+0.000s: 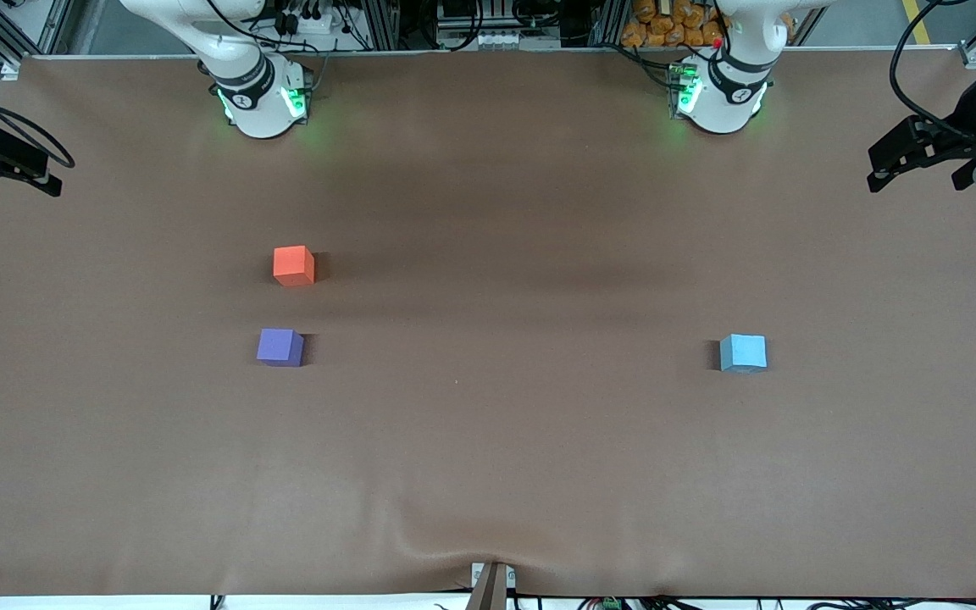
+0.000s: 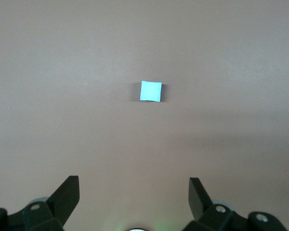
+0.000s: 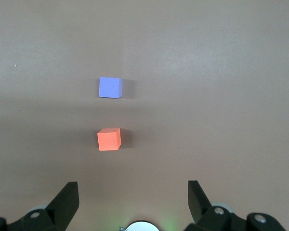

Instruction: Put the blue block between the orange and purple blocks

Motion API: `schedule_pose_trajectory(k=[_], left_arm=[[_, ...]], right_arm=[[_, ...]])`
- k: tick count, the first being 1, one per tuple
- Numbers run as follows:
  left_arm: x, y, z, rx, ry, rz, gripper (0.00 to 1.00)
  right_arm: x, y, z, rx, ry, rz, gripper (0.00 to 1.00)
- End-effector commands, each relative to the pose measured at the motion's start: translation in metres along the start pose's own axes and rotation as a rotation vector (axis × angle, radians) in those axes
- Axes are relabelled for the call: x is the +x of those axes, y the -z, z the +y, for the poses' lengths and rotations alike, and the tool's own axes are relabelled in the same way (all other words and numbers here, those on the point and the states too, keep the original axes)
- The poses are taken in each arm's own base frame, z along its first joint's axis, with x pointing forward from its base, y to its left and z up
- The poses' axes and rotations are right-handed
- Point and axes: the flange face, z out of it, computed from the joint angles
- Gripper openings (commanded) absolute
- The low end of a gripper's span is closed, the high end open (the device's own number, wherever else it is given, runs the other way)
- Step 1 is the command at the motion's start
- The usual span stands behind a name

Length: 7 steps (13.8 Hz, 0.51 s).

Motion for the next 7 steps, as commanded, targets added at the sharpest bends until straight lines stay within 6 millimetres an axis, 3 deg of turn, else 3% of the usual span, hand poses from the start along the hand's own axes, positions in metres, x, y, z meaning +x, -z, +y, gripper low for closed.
schedule_pose_trajectory(k=[1,7], left_arm=[[0.0,0.006,-0.001,-0.016,0.0,-0.013,1.0],[0.01,-0.01,-0.008,-0.022,0.007,-0.043,1.0]], right_arm=[[-0.003,0.003,0.001,0.014,0.0,-0.004,1.0],[-0.003,0.003,0.002,0.015,-0.001,-0.004,1.0]])
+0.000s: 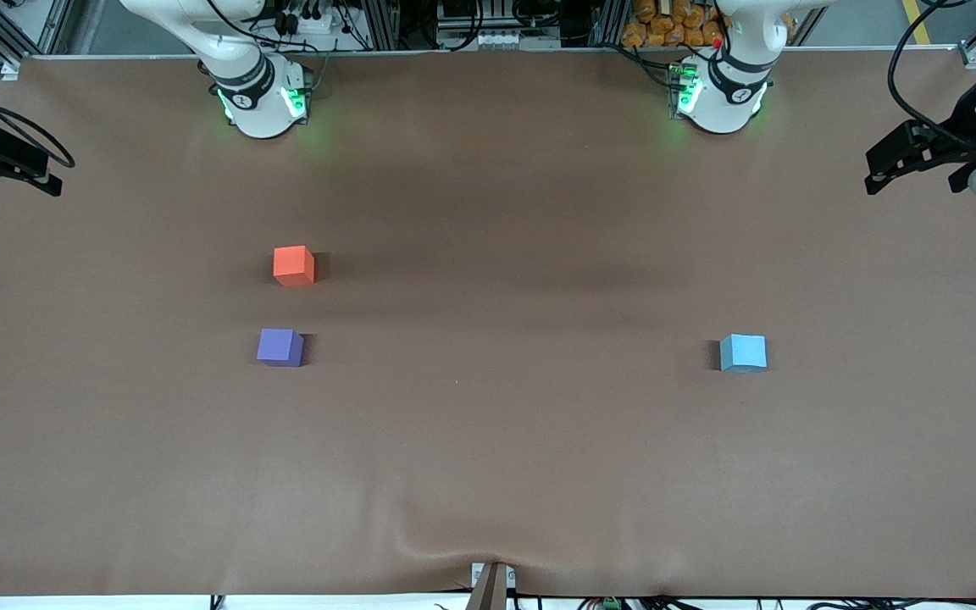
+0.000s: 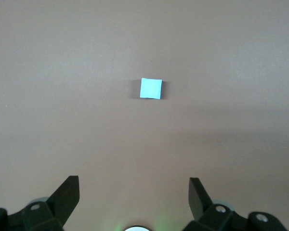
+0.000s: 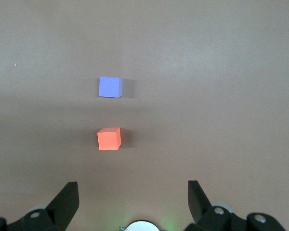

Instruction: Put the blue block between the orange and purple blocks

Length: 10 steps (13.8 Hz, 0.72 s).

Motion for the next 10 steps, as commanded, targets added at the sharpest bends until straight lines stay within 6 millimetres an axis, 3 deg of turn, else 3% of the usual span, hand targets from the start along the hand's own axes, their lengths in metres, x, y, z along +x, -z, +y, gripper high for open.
schedule_pose_trajectory(k=[1,10], left_arm=[[0.0048,-0.0005,-0.0079,-0.018,0.009,-0.02,1.0],[0.0067,-0.0008,-0.0062,-0.02,0.014,-0.009,1.0]], right_arm=[[-0.0026,0.0027,0.0021,0.015,-0.001,-0.004,1.0],[-0.0025,0.0026,0.0013,0.014,0.001,-0.004,1.0]])
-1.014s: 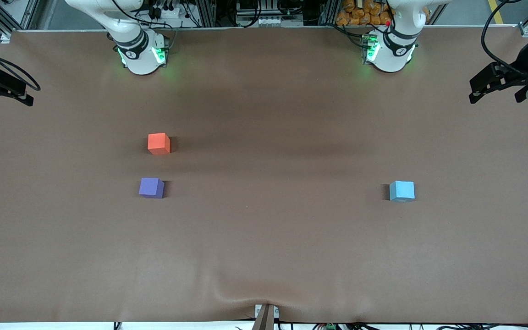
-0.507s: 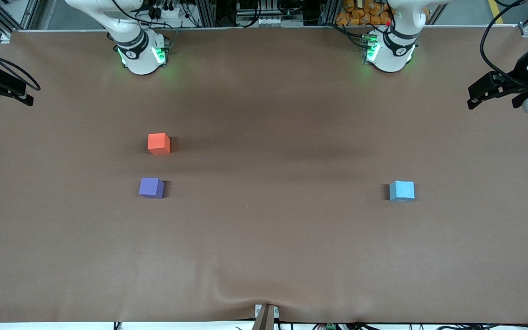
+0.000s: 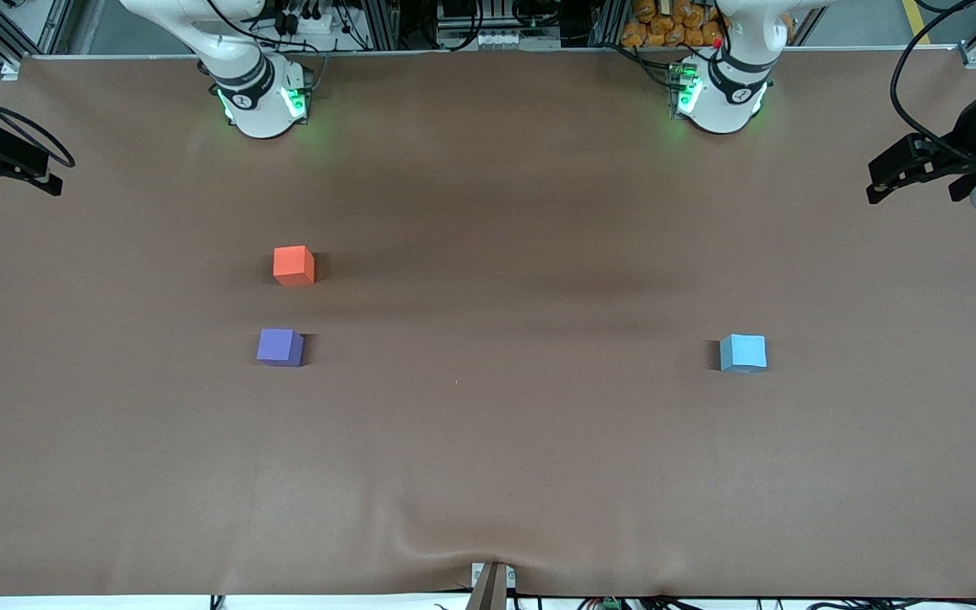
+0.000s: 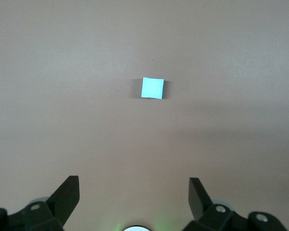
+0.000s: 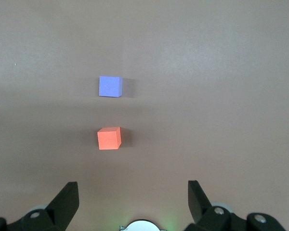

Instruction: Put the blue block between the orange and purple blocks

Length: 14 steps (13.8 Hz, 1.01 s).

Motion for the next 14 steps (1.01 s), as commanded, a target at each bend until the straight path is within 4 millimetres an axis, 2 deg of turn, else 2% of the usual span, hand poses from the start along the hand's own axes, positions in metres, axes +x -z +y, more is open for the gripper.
schedule_pose_trajectory(k=[1,7,14], left_arm=[[0.0004,0.0057,0.0009,-0.016,0.003,0.004,1.0],[0.0061,0.0013,0.0055,-0.02,-0.005,0.012,1.0],[0.0038,0.0023,0.0054,-0.009,0.007,0.008,1.0]], right_arm=[[-0.0022,0.0028,0.0005,0.014,0.004,-0.001,1.0],[-0.0018,0.0032,-0.0042,0.012,0.013,-0.001,1.0],[0.0003,0.0044,-0.0036,0.007,0.012,0.014,1.0]])
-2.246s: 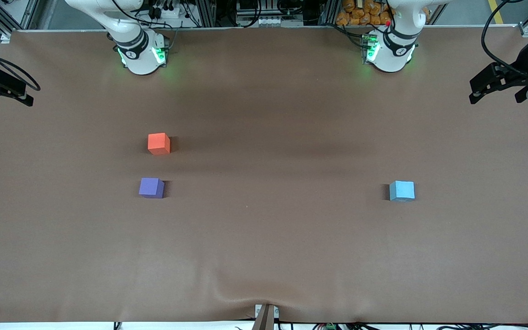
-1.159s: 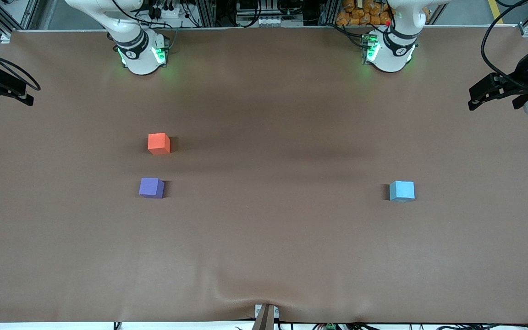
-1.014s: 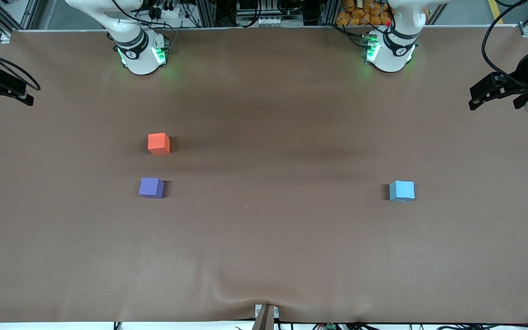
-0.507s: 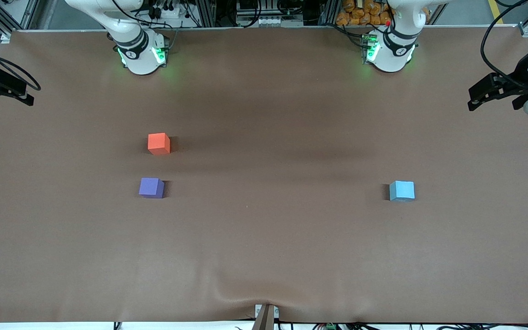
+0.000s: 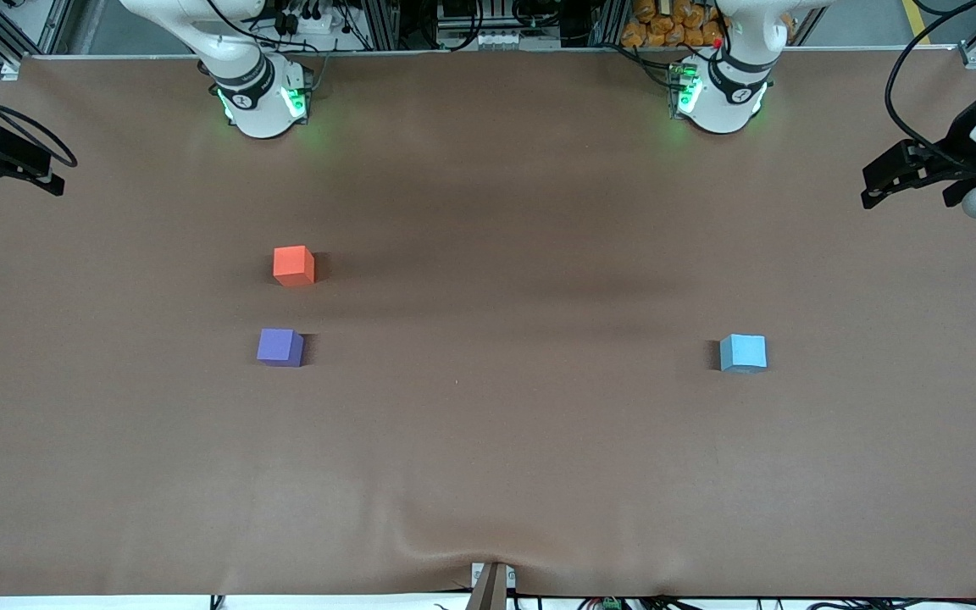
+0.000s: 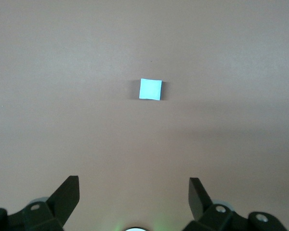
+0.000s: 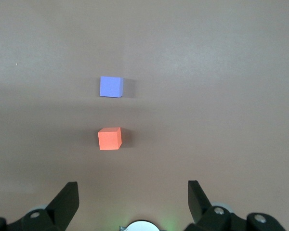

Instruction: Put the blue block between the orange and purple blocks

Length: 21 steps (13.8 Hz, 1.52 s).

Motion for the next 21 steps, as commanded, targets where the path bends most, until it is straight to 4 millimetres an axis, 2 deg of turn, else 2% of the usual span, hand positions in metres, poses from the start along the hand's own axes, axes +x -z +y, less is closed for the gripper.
schedule_pose_trajectory(k=[1,6,8,11,14,16,17,21], left_arm=[[0.0,0.007,0.001,-0.007,0.012,0.008,1.0],[0.002,0.006,-0.002,-0.005,0.02,0.016,1.0],[0.004,0.007,-0.002,-0.007,0.02,0.025,1.0],[0.006,0.008,-0.002,-0.009,0.02,0.044,1.0],[0.01,0.001,-0.005,-0.012,0.024,0.034,1.0],[0.017,-0.011,-0.006,-0.014,0.024,0.022,1.0],[0.021,-0.025,-0.005,-0.014,0.019,0.006,1.0],[0.029,-0.1,-0.003,-0.011,0.017,-0.009,1.0]], right_arm=[[0.0,0.004,-0.001,0.008,0.007,0.011,1.0],[-0.004,0.012,-0.013,-0.03,0.028,0.018,1.0],[-0.002,0.009,-0.008,-0.026,0.02,0.014,1.0],[-0.003,0.008,-0.014,-0.026,0.029,0.006,1.0],[-0.003,0.008,-0.005,-0.026,0.012,0.01,1.0],[-0.003,0.007,-0.008,-0.027,0.018,0.007,1.0],[-0.003,0.007,-0.007,-0.025,0.016,0.004,1.0],[-0.003,0.006,-0.007,-0.024,0.016,0.001,1.0]])
